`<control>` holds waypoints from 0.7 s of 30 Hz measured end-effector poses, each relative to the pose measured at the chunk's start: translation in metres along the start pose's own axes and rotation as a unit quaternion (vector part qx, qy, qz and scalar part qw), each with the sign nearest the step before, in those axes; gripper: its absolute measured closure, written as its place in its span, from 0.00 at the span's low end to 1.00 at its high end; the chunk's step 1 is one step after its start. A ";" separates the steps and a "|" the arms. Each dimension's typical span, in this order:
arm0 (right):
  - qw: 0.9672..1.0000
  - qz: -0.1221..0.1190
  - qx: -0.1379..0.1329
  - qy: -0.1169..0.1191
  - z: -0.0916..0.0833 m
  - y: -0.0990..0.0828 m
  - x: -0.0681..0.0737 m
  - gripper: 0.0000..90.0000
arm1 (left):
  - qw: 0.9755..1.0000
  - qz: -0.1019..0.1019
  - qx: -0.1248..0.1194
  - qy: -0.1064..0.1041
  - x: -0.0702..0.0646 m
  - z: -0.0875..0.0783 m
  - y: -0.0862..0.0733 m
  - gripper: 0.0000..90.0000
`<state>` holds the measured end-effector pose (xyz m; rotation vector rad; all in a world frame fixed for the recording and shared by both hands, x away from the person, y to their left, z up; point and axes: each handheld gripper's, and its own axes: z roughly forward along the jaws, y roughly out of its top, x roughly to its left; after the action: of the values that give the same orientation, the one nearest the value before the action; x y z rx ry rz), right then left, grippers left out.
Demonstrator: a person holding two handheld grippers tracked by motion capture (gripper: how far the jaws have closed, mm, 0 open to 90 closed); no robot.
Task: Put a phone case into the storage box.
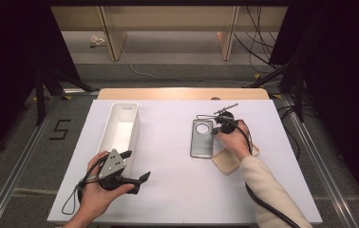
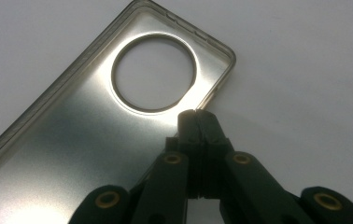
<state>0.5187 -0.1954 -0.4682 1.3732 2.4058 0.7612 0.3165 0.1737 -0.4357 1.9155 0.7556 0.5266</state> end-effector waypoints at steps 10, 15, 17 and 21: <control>0.998 -0.021 -0.064 -0.008 -0.033 0.001 0.000 0.57 | 1.000 0.000 0.000 0.001 0.000 0.000 0.000 0.07; 0.993 0.012 -0.114 0.026 -0.060 -0.016 0.001 0.33 | 1.000 0.001 0.001 0.001 0.000 0.000 0.000 0.07; 0.990 0.011 -0.134 0.041 -0.070 -0.024 0.002 0.28 | 1.000 0.003 0.001 0.000 -0.001 0.000 0.000 0.07; 0.986 0.006 -0.160 0.053 -0.089 -0.040 0.001 0.21 | 1.000 0.003 0.001 0.002 -0.001 0.000 0.000 0.07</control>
<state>0.4479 -0.2383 -0.4171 1.2465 2.2256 1.1917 0.3159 0.1733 -0.4352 1.9198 0.7518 0.5336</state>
